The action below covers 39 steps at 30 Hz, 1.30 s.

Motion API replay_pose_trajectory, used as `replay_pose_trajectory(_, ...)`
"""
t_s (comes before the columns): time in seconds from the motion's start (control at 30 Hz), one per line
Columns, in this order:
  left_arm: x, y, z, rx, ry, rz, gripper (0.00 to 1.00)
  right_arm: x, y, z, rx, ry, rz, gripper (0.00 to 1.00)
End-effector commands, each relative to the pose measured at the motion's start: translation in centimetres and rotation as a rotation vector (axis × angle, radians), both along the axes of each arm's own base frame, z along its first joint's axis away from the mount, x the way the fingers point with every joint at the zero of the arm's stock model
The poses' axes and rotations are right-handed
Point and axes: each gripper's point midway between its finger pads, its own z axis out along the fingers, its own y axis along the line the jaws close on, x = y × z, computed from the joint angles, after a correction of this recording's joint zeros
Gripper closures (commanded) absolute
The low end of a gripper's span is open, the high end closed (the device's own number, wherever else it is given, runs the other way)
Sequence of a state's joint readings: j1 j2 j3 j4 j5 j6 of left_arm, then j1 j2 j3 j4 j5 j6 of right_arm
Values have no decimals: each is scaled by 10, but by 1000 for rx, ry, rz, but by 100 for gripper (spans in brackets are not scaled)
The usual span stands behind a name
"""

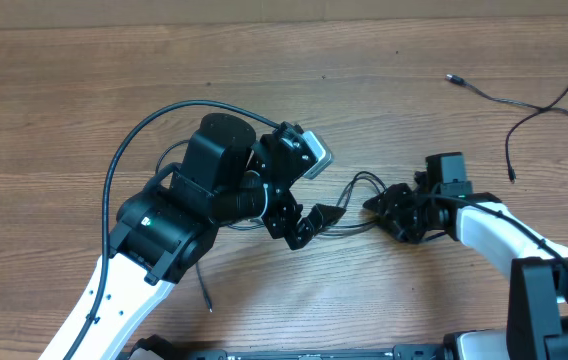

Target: Untangle cables

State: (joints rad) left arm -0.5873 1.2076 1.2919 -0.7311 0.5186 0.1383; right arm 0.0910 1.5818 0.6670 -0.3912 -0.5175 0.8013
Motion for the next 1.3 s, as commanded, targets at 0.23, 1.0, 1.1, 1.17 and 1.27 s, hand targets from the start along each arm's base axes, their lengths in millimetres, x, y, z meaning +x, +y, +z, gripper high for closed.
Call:
replay_pose_trajectory(0.23, 3, 1, 6, -3, -25, 3, 1, -5, -4, -11, -99, 19, -24, 82)
replay_pose_trajectory(1.0, 3, 1, 6, -2, -24, 3, 0, 40, 10, 48, -58, -236, 70, 96)
replay_pose_trajectory(1.1, 3, 1, 6, -3, -25, 3, 0, 54, 11, 80, -66, -359, 102, 96)
replay_pose_trajectory(1.17, 3, 1, 6, -2, -24, 3, 0, 61, 12, 105, -66, -436, 105, 96)
replay_pose_trajectory(1.27, 3, 1, 6, -2, -24, 3, 0, 68, 8, 139, -82, -539, 84, 96)
